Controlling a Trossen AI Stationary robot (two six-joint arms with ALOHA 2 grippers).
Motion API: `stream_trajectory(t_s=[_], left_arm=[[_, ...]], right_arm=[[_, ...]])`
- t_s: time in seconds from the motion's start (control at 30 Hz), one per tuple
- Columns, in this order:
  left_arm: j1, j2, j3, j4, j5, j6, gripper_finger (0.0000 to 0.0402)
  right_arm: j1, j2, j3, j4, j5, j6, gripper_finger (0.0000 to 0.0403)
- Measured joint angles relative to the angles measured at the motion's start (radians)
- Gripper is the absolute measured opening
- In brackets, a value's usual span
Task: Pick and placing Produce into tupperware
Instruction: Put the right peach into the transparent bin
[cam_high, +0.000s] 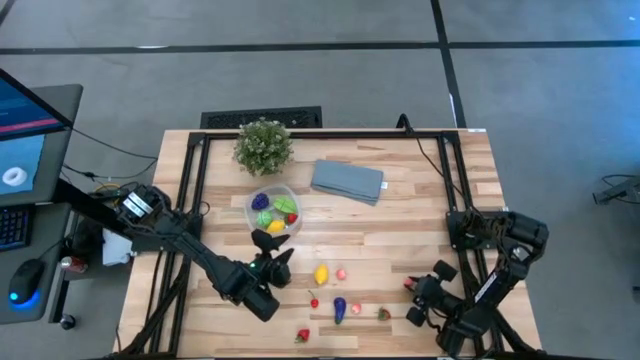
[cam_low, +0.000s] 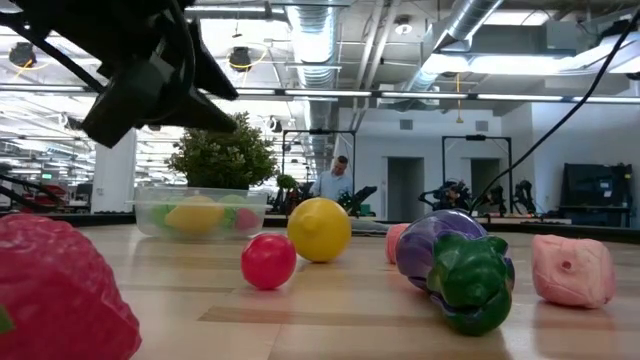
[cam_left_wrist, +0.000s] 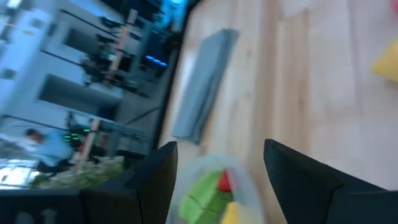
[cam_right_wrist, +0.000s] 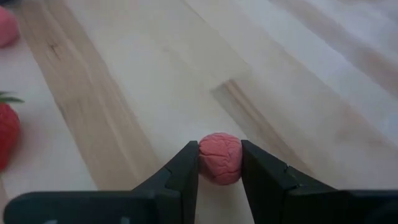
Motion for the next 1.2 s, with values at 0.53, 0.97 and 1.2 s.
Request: stream_trajectory(t_s=[0.53, 0.97, 1.2], left_arm=[[-0.12, 0.0, 0.0, -0.336, -0.225, -0.455, 0.0231], [-0.202, 0.0, 0.0, -0.684, -0.214, -0.955, 0.0231], [-0.231, 0.0, 0.0, -0.759, -0.18, -1.091, 0.0231]], right_arm=[[-0.14, -0.001, 0.089, -0.1, 0.145, -0.235, 0.013], [-0.279, -0.001, 0.168, -0.115, 0.305, -0.555, 0.013], [-0.338, -0.001, 0.2, -0.11, 0.381, -0.702, 0.013]])
